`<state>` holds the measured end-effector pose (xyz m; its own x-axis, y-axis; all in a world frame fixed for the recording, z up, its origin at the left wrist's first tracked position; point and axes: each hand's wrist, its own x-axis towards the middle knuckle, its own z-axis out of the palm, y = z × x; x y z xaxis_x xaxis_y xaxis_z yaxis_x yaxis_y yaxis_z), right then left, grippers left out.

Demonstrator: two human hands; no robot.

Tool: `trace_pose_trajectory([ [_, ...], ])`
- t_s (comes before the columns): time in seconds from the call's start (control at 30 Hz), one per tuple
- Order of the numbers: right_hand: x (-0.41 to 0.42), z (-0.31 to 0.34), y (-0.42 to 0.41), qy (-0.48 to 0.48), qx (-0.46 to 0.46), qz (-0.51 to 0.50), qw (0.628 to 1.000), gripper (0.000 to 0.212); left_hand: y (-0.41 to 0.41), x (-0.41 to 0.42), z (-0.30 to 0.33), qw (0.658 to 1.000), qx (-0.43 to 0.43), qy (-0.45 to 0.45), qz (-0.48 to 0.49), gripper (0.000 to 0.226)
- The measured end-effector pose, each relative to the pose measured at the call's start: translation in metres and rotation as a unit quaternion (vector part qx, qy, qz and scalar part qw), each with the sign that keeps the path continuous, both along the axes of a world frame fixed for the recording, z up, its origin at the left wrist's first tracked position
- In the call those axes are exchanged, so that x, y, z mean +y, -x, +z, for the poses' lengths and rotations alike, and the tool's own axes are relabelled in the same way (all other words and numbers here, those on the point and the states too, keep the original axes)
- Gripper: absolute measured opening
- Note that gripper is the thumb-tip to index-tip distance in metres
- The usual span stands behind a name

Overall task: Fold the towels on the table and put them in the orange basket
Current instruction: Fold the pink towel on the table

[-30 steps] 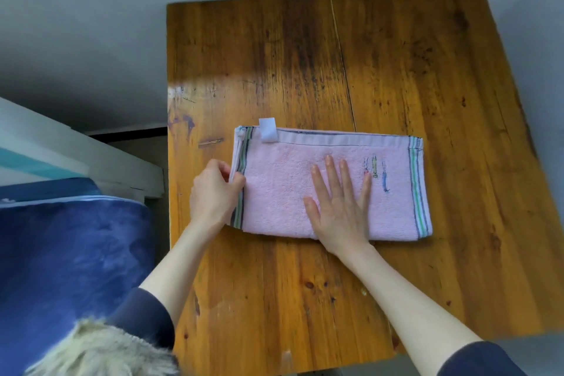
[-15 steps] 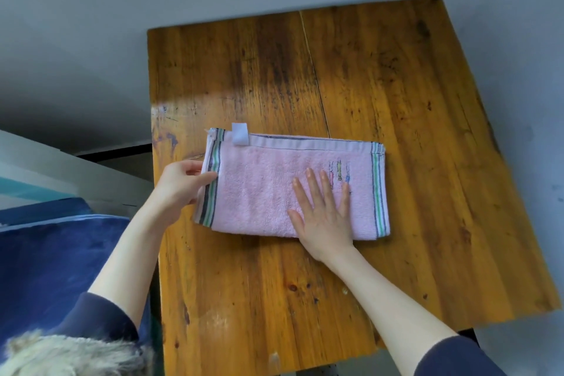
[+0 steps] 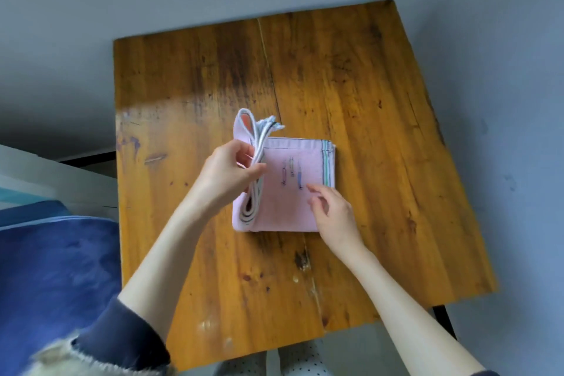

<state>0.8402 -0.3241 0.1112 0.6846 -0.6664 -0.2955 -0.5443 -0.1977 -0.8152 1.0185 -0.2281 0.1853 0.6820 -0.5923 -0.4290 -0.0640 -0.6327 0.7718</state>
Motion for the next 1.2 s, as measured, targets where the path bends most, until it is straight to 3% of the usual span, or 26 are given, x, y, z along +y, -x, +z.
trace_pose_trajectory([
  [0.07,-0.007,0.001,0.017,-0.068,0.001,-0.046,0.997,0.025,0.017,-0.020,-0.011,1.000,0.006,-0.021,-0.018,0.015],
  [0.17,-0.016,-0.006,0.032,-0.096,0.001,-0.099,0.990,0.021,0.039,-0.042,-0.035,0.997,0.023,-0.063,-0.030,0.012],
  [0.3,-0.020,-0.015,0.036,-0.143,0.023,-0.088,0.986,0.025,0.055,-0.056,-0.054,0.996,-0.028,-0.085,-0.027,0.008],
  [0.47,-0.021,-0.024,0.038,-0.161,0.034,-0.052,0.985,0.028,0.069,-0.069,-0.057,0.995,-0.095,-0.026,0.023,0.006],
  [0.63,-0.028,-0.031,0.038,-0.185,0.034,-0.070,0.980,0.030,0.090,-0.076,-0.071,0.996,-0.040,-0.044,-0.070,0.007],
  [0.83,-0.036,-0.025,0.032,-0.213,0.040,-0.083,0.973,0.034,0.088,-0.071,-0.068,0.995,-0.020,-0.039,-0.090,0.022],
  [0.9,-0.042,-0.021,0.024,-0.210,0.034,-0.089,0.973,0.035,0.088,-0.058,-0.066,0.993,-0.071,-0.014,-0.098,0.024],
  [0.97,-0.050,-0.016,0.012,-0.204,0.021,-0.088,0.975,0.026,0.086,-0.041,-0.065,0.976,-0.190,0.002,-0.108,0.026],
  [1.07,-0.064,-0.011,-0.013,-0.173,0.012,-0.091,0.981,0.038,0.080,-0.019,-0.071,0.914,-0.371,-0.047,-0.155,0.028],
  [1.2,-0.079,-0.008,-0.040,-0.173,0.021,-0.088,0.981,0.034,0.083,-0.005,-0.087,0.898,-0.354,-0.113,-0.238,0.042],
])
